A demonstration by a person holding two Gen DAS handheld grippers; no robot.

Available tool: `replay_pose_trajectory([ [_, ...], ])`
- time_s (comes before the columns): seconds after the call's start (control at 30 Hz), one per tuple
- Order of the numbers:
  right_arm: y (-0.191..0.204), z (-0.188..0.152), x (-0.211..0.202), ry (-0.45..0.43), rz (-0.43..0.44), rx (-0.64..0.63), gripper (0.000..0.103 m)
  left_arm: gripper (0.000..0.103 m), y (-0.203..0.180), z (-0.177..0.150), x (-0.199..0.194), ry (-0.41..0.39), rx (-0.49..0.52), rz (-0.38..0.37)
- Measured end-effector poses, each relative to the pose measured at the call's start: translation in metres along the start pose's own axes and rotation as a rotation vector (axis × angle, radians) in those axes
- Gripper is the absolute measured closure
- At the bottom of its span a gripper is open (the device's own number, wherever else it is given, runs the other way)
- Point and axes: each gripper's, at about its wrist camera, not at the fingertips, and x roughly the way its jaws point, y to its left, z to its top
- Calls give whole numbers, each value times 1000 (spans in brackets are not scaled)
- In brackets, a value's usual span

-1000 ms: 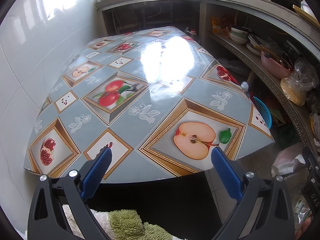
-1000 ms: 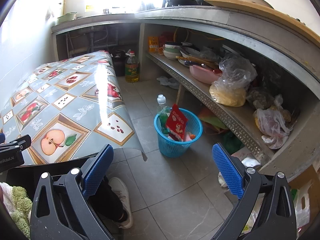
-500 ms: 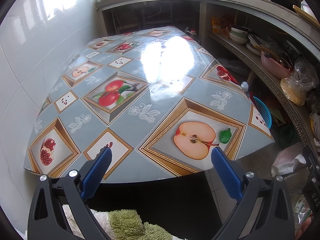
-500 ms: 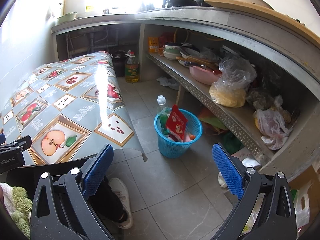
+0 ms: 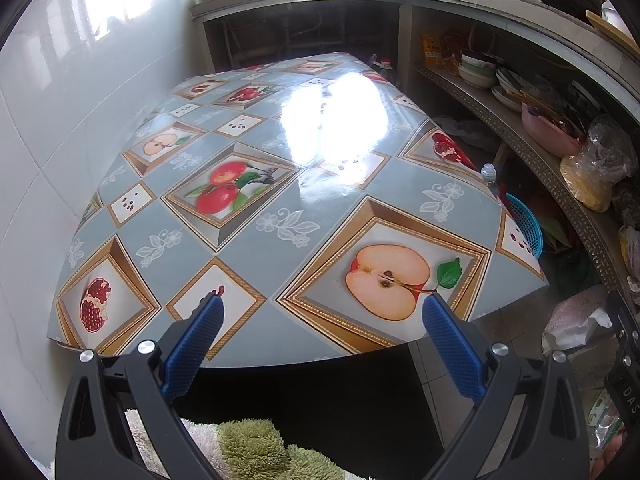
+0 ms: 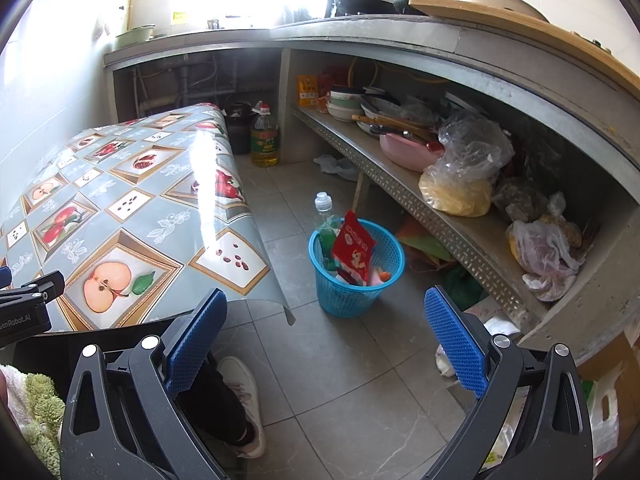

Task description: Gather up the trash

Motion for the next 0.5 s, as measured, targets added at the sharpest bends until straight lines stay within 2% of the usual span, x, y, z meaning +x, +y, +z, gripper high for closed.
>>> replay_pose_trajectory([
  [0.5,1,-1,0,-1,-1,-1,8,6,0,1,0,1,6,-6],
])
